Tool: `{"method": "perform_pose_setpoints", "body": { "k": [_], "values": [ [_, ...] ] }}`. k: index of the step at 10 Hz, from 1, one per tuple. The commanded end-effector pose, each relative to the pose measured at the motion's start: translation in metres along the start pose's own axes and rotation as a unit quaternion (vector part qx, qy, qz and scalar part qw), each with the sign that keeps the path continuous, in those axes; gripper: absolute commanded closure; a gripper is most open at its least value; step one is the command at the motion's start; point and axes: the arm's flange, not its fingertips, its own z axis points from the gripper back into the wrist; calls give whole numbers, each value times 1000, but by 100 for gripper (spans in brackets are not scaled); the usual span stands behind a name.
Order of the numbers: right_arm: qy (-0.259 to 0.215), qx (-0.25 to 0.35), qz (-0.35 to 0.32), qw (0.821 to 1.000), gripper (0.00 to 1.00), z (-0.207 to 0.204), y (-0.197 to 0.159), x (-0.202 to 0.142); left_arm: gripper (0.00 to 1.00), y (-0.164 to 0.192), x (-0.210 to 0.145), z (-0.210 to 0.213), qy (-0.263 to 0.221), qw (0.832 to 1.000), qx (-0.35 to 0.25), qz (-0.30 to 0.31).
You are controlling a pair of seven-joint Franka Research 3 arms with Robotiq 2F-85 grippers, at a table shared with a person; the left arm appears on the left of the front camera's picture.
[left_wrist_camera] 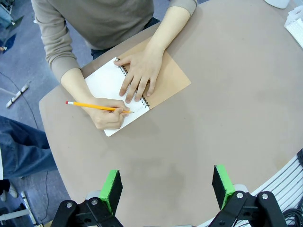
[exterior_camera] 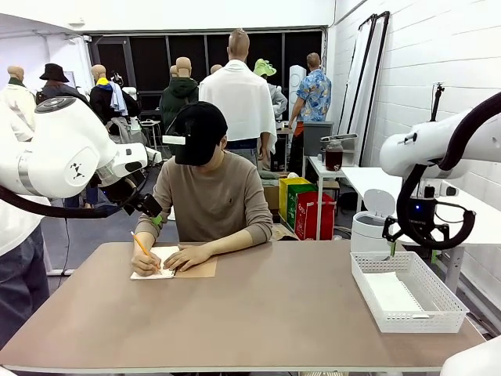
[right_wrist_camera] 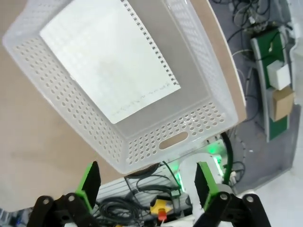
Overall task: Sort the paper based on its condition.
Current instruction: If a person hands you a paper, place it in the Organizing basket , and if it's crumpled, put it in the Trash can.
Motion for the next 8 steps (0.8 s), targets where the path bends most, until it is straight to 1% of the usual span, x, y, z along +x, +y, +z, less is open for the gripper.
{"method": "perform_pose_setpoints", "body": {
  "k": [1,2,3,4,8],
  "values": [
    [-13,-9,7,1000,0,18,8,-7,0,1,-1,0,0,1000,1,-1],
    [-30,-11,20,999,0,23,13,-11,0,1,-1,0,0,1000,1,-1],
    [-31,1,15,999,0,27,15,-12,0,1,-1,0,0,1000,1,-1],
    [-17,4,13,1000,0,21,10,-6,0,1,-1,0,0,1000,1,-1],
    [-17,4,13,1000,0,21,10,-6,0,1,-1,0,0,1000,1,-1]
  ]
}}
